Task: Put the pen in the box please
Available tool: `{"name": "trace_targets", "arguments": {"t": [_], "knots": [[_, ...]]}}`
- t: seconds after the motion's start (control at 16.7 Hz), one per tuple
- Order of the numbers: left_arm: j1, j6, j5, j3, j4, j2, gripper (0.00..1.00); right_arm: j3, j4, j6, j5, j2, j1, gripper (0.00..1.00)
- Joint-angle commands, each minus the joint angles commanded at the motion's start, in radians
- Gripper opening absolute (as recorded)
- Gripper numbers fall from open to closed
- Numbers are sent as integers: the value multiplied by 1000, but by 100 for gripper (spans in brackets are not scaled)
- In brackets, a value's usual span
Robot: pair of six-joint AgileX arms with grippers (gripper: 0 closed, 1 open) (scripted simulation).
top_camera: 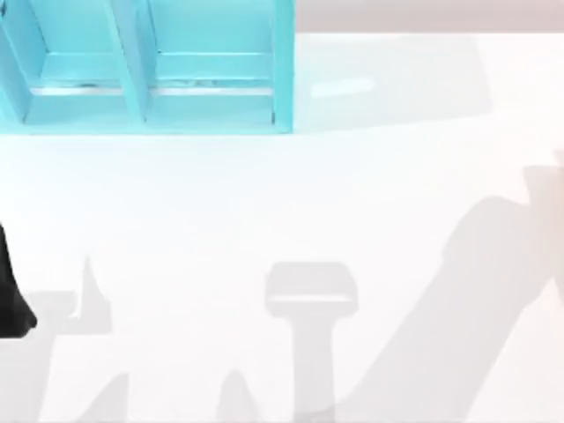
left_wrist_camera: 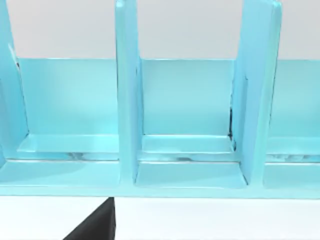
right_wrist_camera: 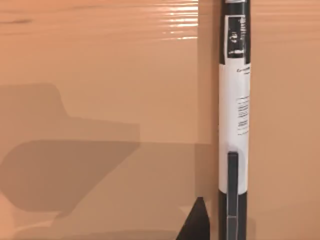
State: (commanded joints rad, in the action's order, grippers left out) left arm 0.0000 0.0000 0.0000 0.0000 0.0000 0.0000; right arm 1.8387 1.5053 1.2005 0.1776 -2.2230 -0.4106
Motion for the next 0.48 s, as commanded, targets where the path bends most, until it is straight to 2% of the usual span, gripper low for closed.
{"name": "trace_targets", "arguments": {"t": [0.18, 0.48], "knots": [[0, 0, 0, 0, 0, 0, 100, 0, 0, 0, 0, 0, 0, 98], [0, 0, 0, 0, 0, 0, 100, 0, 0, 0, 0, 0, 0, 100]]}}
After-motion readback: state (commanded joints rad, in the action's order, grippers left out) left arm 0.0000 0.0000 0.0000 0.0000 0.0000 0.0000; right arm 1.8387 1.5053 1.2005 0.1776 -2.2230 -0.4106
